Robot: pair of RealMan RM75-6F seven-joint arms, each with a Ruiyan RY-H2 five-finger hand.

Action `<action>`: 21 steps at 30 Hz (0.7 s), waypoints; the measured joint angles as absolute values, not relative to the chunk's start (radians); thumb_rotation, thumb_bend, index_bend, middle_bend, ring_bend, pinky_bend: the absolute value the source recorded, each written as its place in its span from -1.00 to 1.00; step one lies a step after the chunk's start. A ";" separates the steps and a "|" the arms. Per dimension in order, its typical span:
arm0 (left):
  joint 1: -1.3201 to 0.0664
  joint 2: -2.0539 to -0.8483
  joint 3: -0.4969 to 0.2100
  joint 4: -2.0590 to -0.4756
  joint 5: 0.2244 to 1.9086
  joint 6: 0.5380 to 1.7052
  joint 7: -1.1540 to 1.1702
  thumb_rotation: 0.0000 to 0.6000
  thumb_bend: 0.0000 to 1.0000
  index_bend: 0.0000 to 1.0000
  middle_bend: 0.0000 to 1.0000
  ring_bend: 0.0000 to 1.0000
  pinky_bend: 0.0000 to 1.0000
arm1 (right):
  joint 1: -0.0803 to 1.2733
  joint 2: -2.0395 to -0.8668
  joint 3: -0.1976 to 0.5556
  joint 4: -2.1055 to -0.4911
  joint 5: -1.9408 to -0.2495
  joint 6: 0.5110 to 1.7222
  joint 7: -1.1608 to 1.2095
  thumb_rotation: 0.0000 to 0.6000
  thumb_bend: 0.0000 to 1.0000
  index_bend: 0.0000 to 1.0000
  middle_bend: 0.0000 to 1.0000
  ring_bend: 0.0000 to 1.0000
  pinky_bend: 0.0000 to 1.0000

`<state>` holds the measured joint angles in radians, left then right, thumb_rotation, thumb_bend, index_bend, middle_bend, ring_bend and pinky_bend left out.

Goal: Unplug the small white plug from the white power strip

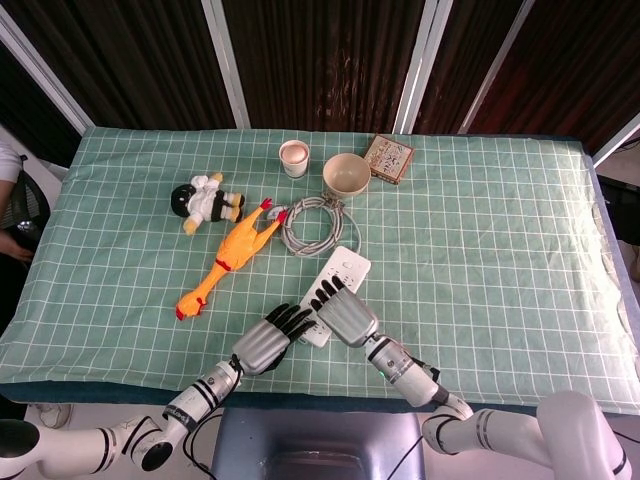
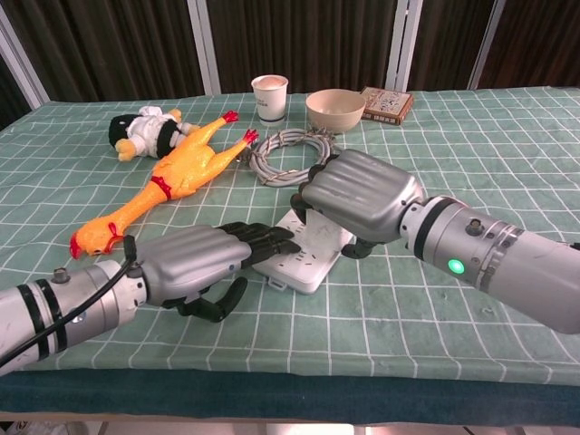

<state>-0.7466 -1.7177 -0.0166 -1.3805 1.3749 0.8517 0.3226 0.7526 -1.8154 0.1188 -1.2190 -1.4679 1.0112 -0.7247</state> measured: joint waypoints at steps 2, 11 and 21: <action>-0.747 -1.718 -0.016 -1.380 1.373 0.851 0.323 1.00 0.62 -1.00 -0.97 -0.99 -1.00 | 0.754 -1.815 0.119 -1.222 -1.466 1.011 -0.725 1.00 -0.10 0.27 -0.02 -0.36 -0.17; -0.746 -1.722 -0.012 -1.382 1.374 0.854 0.329 1.00 0.62 -1.00 -0.97 -0.99 -1.00 | 0.757 -1.807 0.132 -1.260 -1.422 0.995 -0.741 1.00 0.01 0.50 0.13 -0.22 -0.11; -0.742 -1.724 -0.009 -1.383 1.373 0.859 0.334 1.00 0.63 -1.00 -0.97 -0.99 -1.00 | 0.764 -1.789 0.140 -1.302 -1.381 0.980 -0.758 1.00 0.03 0.58 0.19 -0.14 -0.06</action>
<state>-0.7423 -1.7235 -0.0089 -1.3835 1.3725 0.8594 0.3343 0.7645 -1.7892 0.1401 -1.3016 -1.3813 0.9801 -0.7577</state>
